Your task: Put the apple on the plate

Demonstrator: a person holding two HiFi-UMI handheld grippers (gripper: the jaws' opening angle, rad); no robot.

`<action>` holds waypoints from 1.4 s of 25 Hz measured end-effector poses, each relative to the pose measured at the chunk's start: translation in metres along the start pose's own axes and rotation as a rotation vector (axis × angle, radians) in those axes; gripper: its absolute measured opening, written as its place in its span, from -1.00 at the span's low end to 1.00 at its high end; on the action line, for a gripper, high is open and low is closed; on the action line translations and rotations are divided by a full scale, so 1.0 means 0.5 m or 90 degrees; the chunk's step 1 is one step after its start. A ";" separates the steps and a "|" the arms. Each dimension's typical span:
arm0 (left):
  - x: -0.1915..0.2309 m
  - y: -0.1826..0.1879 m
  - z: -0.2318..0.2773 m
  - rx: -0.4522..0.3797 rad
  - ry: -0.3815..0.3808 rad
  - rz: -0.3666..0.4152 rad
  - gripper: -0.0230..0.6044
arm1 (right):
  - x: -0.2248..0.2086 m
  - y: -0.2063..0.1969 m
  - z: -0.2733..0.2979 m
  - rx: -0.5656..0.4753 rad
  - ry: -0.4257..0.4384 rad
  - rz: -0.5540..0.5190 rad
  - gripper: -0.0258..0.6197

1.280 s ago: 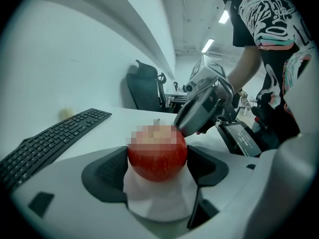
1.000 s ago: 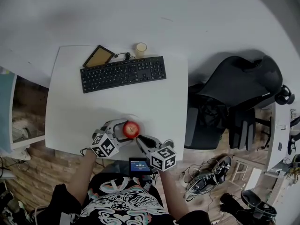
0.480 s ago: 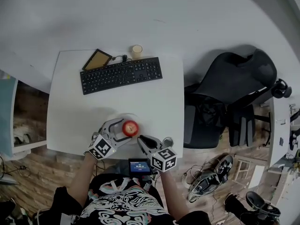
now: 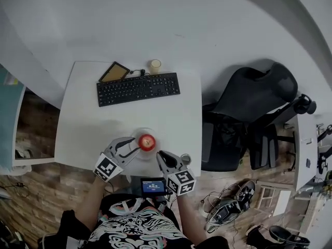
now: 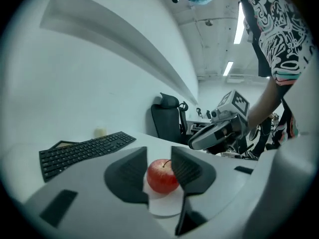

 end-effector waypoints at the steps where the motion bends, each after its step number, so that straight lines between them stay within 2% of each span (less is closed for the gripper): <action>1: -0.004 0.009 -0.012 -0.002 0.010 -0.001 -0.59 | 0.008 0.011 -0.008 -0.009 -0.008 -0.016 -0.74; 2: -0.009 0.019 -0.024 -0.006 0.018 -0.001 -0.75 | 0.017 0.023 -0.017 -0.019 -0.016 -0.033 -0.74; 4: -0.019 0.040 -0.046 -0.025 0.032 -0.008 -0.83 | 0.032 0.047 -0.038 -0.044 -0.036 -0.059 -0.74; 7: -0.034 0.063 -0.075 -0.052 0.050 -0.014 -0.87 | 0.052 0.075 -0.072 -0.086 -0.076 -0.078 -0.76; 10: -0.064 0.087 -0.100 -0.104 0.086 0.004 -0.87 | 0.079 0.090 -0.110 -0.109 -0.095 -0.088 -0.78; 13: -0.097 0.118 -0.131 -0.116 0.124 -0.001 -0.87 | 0.104 0.104 -0.146 -0.127 -0.110 -0.106 -0.78; 16: -0.121 0.151 -0.149 -0.128 0.166 0.022 -0.87 | 0.111 0.120 -0.185 -0.155 -0.129 -0.126 -0.78; 19: -0.141 0.182 -0.166 -0.122 0.222 0.049 -0.87 | 0.103 0.128 -0.216 -0.180 -0.129 -0.130 -0.78; 24: -0.220 0.214 -0.200 -0.115 0.283 0.050 -0.87 | 0.100 0.108 -0.309 -0.216 -0.110 -0.079 -0.78; 27: -0.307 0.217 -0.212 -0.118 0.303 0.053 -0.87 | 0.113 0.080 -0.389 -0.209 -0.110 -0.070 -0.78; 31: -0.408 0.222 -0.211 -0.129 0.314 0.077 -0.87 | 0.119 0.055 -0.479 -0.236 -0.103 -0.089 -0.82; 35: -0.480 0.214 -0.224 -0.143 0.337 0.084 -0.87 | 0.132 0.019 -0.530 -0.246 -0.091 -0.104 -0.82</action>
Point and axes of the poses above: the fingertips, and each gripper's own axes: z forward along the fingers, x to its left, y out of its top, the point moved 7 cm from there along -z, backward along the fingers, and after that the axes turned 6 degrees about -y, right-handed, at the moved point
